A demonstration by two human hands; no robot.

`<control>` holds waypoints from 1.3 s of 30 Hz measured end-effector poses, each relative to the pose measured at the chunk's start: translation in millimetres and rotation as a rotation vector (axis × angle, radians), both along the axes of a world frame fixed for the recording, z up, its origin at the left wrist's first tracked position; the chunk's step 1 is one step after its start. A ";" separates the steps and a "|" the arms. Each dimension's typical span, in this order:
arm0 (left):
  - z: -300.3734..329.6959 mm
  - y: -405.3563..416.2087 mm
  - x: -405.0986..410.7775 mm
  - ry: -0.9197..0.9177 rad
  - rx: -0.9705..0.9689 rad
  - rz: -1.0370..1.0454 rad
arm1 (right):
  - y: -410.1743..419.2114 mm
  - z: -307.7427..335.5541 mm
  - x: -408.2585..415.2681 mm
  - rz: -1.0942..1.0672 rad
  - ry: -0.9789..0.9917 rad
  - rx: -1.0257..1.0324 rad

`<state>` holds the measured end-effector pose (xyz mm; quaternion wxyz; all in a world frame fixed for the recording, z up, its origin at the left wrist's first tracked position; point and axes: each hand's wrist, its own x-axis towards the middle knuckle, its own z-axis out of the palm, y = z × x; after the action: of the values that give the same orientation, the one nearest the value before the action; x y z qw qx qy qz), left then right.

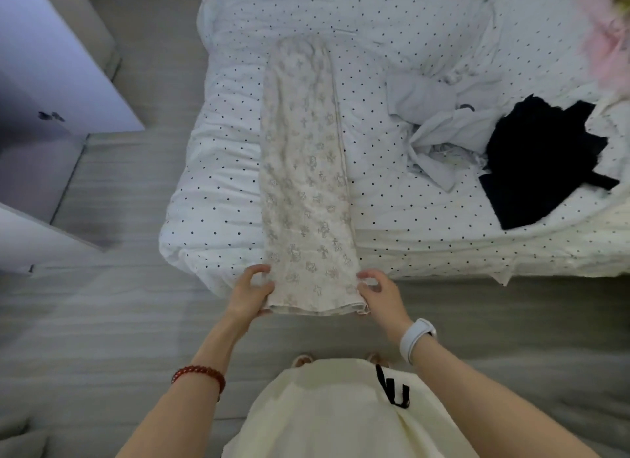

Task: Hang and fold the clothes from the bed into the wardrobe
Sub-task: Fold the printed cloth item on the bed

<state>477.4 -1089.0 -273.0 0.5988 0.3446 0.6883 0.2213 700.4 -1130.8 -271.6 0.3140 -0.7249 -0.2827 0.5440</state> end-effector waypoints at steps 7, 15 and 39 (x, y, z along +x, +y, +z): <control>42.6 65.4 -22.7 -0.529 -0.112 0.062 | 58.2 34.5 1.7 -0.212 0.330 0.141; 89.4 201.5 0.2 -0.206 0.193 -0.131 | 192.9 67.8 10.7 -0.065 -0.111 0.414; 27.1 659.3 60.6 0.110 0.382 0.091 | 671.3 37.0 50.5 -0.041 -0.349 0.396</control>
<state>538.0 -429.7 -245.9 0.4732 0.4321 0.6803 0.3557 751.0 -459.6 -234.6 0.4071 -0.7379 -0.4189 0.3382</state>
